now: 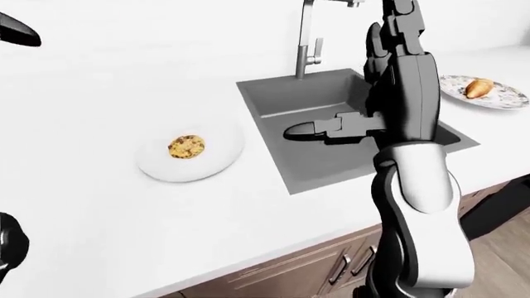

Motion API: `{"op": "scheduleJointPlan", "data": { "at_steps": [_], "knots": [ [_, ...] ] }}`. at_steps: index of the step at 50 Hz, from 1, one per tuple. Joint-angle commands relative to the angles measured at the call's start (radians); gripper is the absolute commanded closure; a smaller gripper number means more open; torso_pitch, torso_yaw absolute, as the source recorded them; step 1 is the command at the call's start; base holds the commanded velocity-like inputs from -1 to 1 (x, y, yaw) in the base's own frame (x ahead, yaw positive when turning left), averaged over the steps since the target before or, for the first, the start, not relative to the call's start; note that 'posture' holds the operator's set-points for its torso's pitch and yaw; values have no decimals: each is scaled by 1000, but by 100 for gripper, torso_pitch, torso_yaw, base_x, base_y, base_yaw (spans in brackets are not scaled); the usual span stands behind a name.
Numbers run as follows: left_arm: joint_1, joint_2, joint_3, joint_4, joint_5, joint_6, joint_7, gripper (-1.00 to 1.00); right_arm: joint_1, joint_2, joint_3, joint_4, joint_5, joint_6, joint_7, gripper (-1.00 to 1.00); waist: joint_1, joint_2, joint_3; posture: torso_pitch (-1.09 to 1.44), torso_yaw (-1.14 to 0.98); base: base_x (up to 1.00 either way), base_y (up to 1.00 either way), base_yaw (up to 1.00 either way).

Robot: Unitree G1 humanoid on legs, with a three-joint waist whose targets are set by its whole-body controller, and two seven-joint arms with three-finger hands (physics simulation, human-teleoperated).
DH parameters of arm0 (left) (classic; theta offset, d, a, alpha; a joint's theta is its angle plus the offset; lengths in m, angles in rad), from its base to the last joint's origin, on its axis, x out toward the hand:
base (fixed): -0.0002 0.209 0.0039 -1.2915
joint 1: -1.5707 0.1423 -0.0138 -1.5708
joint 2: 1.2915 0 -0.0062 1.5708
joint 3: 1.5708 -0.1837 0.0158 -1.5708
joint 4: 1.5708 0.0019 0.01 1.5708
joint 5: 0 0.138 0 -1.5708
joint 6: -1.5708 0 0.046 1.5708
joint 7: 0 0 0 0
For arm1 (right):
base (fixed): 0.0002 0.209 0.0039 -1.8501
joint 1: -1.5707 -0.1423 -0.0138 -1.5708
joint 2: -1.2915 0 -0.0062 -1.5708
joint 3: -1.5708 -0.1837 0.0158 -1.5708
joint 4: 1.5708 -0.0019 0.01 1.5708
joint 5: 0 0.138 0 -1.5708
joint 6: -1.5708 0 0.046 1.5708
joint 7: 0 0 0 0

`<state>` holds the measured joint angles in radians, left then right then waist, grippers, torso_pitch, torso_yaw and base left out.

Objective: Place the pastries on the plates.

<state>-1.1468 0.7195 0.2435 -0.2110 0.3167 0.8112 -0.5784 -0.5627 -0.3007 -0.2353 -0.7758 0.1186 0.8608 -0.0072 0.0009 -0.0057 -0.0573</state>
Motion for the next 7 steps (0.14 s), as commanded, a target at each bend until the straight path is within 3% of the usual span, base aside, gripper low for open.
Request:
{"op": "scheduleJointPlan", "data": {
  "at_steps": [1,7],
  "knots": [
    [-12,26,15,-48,-12,41,-3,-100,-40,-17,-13,-14,2,-12,-5,-100,-1,3,-15,-16,0,0,0,0],
    [22,78,38,-113,-39,99,6,-100,-86,-52,-30,-22,17,28,-9,-100,2,3,-9,-16,0,0,0,0]
  ]
}}
